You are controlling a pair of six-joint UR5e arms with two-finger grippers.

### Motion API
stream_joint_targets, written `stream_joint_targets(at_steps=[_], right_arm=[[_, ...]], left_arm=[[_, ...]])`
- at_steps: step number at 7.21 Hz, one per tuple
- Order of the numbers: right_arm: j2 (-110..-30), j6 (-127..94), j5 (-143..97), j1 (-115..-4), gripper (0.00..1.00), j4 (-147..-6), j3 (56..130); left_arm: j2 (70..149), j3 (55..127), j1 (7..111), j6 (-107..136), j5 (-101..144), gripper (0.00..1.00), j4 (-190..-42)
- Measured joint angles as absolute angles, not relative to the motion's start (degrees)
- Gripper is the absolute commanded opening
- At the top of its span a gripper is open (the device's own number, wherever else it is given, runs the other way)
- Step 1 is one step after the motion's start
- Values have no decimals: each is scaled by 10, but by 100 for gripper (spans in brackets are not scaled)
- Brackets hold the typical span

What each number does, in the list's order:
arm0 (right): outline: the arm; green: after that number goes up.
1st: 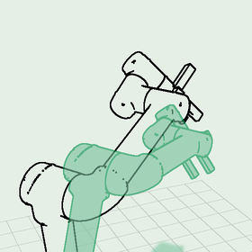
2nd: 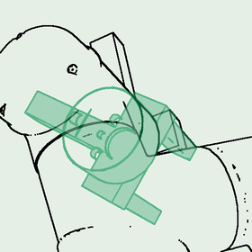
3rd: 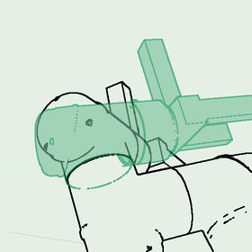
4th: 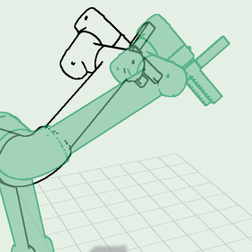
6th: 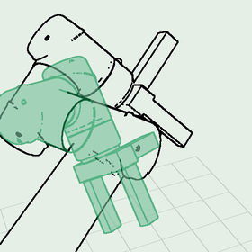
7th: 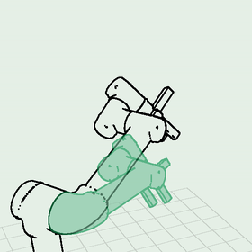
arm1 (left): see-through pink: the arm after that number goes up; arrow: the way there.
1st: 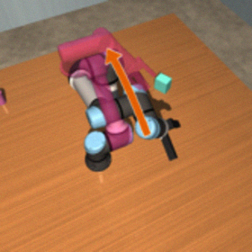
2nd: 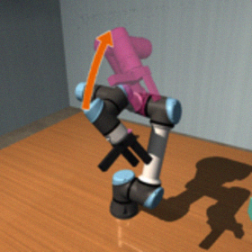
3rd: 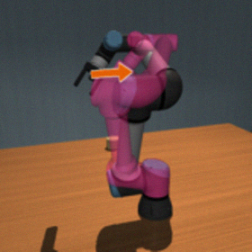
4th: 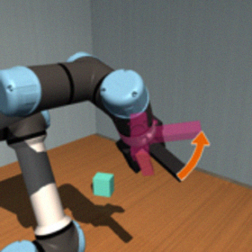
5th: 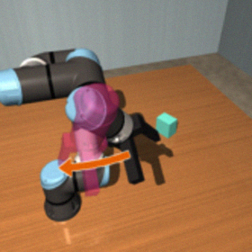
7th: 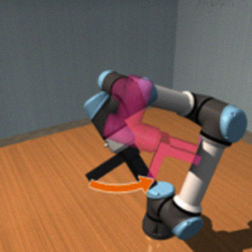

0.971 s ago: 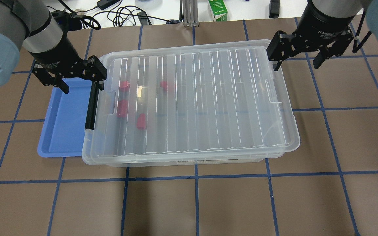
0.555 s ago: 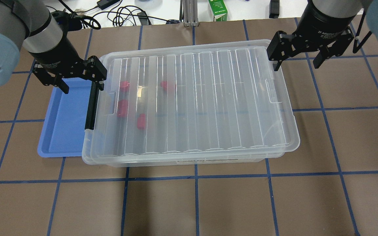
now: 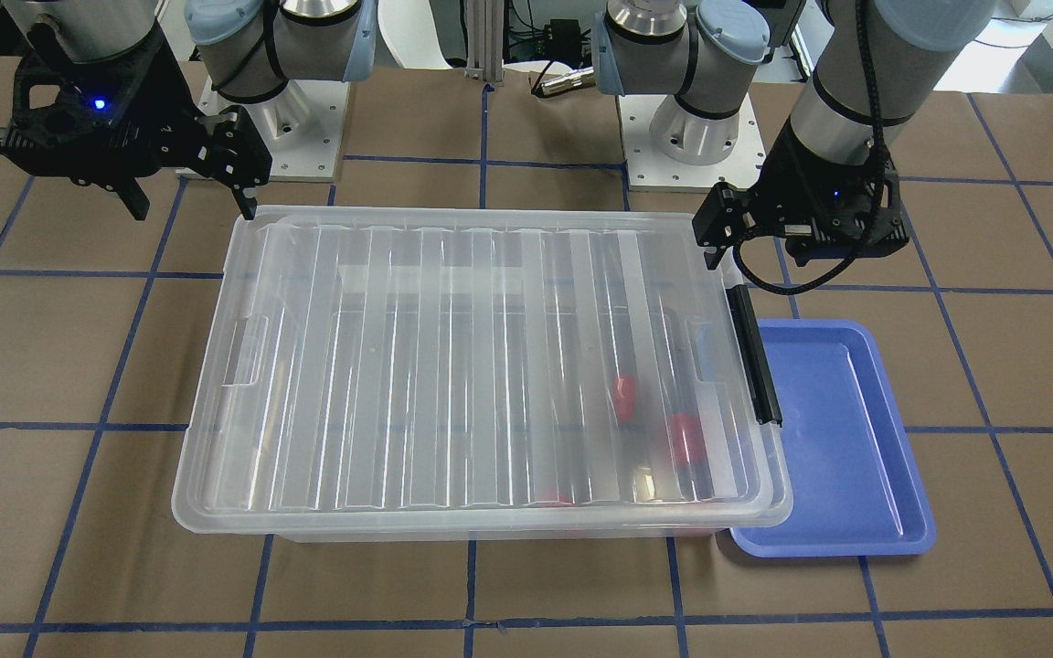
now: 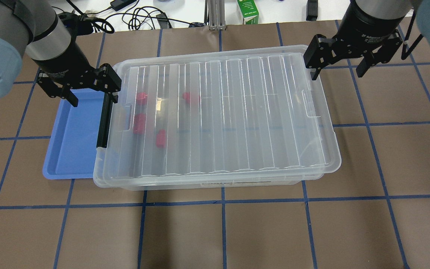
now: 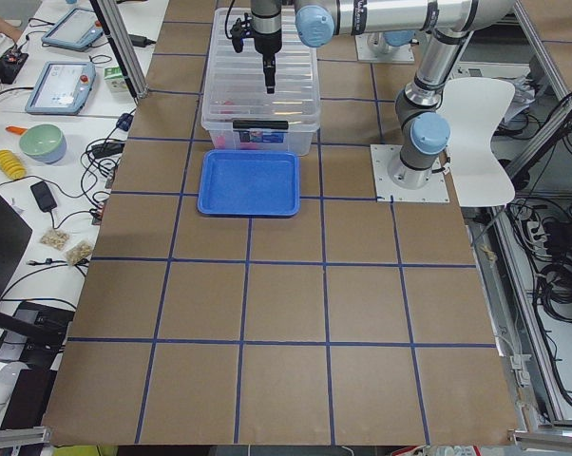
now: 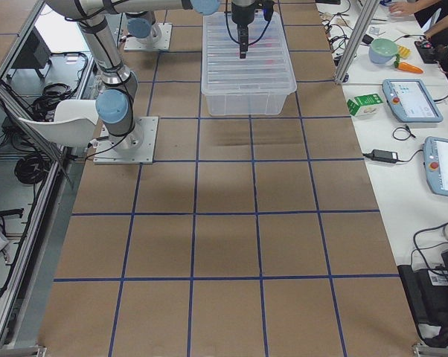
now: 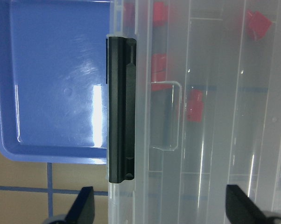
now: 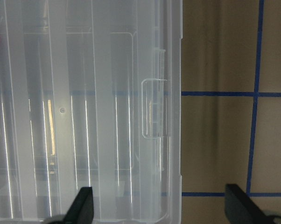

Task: Place red block in blue tray from box

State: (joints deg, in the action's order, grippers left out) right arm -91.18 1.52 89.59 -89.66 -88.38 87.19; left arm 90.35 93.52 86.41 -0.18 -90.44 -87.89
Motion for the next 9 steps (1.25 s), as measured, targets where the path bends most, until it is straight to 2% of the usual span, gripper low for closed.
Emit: stream_joint_targets(at_steps=[6,9], right_arm=[[-914,99,895,-834,100,-883,878],[-912,136,893,-820,100,-901,908]], left_arm=[[904,936,864,-2,-904,100,-879],[904,936,864,-2,-904,100,-879]])
